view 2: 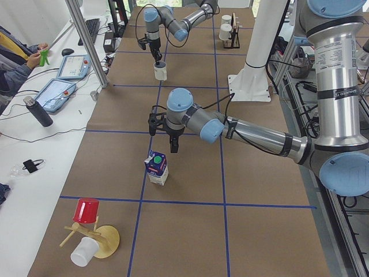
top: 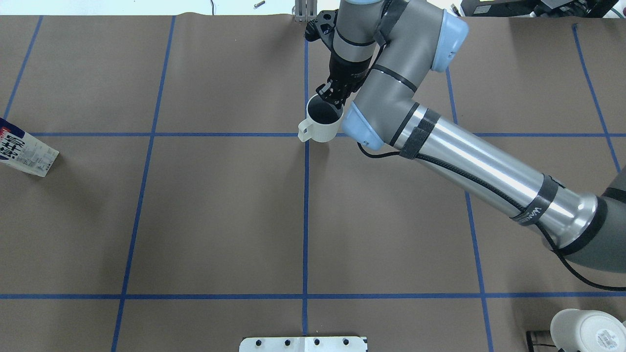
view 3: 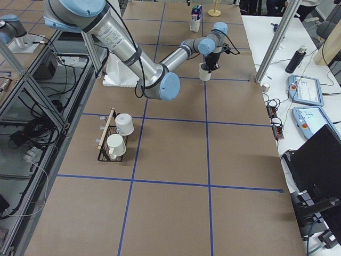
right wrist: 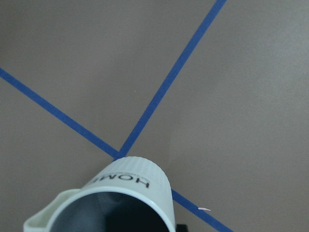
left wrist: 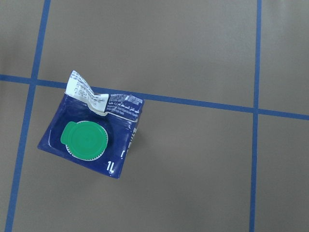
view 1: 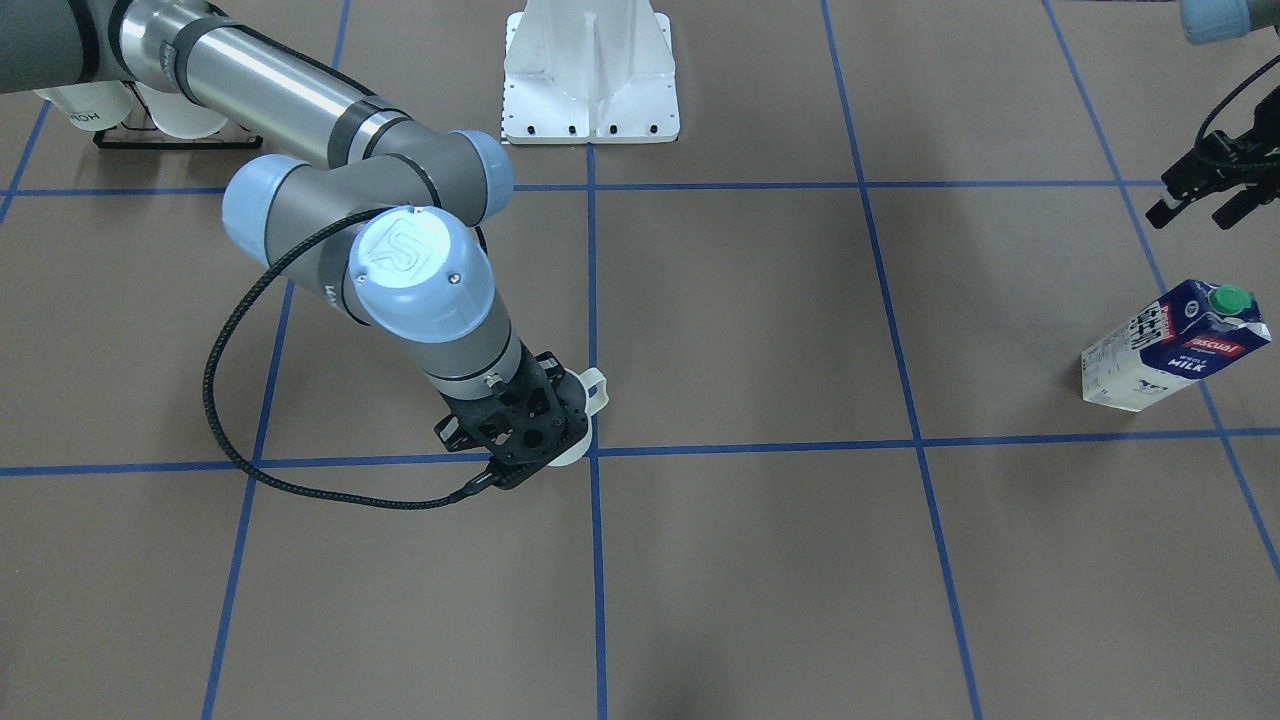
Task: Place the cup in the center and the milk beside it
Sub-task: 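Lower the white mug onto the center grid crossing with the right gripper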
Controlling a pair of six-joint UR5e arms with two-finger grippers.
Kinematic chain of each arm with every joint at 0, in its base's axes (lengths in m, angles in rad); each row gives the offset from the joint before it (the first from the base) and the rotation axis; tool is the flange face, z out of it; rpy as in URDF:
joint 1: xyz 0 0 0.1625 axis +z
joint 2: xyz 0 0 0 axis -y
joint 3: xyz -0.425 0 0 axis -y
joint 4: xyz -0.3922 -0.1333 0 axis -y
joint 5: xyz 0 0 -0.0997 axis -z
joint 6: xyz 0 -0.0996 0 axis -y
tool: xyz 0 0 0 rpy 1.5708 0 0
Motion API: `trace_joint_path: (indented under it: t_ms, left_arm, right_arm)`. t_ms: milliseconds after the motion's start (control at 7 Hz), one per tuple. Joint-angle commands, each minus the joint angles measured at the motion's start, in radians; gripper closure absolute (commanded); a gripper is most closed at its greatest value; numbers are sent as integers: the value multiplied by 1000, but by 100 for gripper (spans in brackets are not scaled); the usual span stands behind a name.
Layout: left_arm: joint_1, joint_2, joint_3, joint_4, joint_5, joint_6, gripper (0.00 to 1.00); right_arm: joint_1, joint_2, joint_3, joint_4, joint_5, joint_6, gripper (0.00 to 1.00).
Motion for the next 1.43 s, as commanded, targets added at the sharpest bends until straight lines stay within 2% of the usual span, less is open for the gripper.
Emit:
trace_joint_path:
  t_ms: [0, 143, 429, 571, 714, 1000, 1143, 1286]
  left_arm:
    - [0, 2, -6, -2, 0, 0, 2]
    - [-2, 2, -8, 0, 0, 0, 2]
    - [-2, 8, -25, 0, 0, 0, 2]
    - [-2, 8, -20, 0, 0, 0, 2]
    - [-2, 8, -23, 0, 0, 0, 2]
    - [-2, 8, -22, 0, 1, -2, 2]
    - [-2, -3, -13, 5, 4, 0, 2]
    - [-2, -12, -7, 6, 15, 12, 2]
  right_arm:
    - [-32, 27, -61, 74, -41, 47, 100]
    - [-41, 27, -120, 168, -44, 62, 100]
    - [-47, 30, -129, 202, -51, 113, 100]
    - [-47, 33, -131, 201, -54, 108, 5]
    - [-47, 48, -131, 198, -55, 95, 0]
    - [-18, 68, -125, 192, -41, 88, 0]
    - [51, 59, -61, 132, 38, 88, 0]
    - [141, -9, 108, -24, 111, 87, 0]
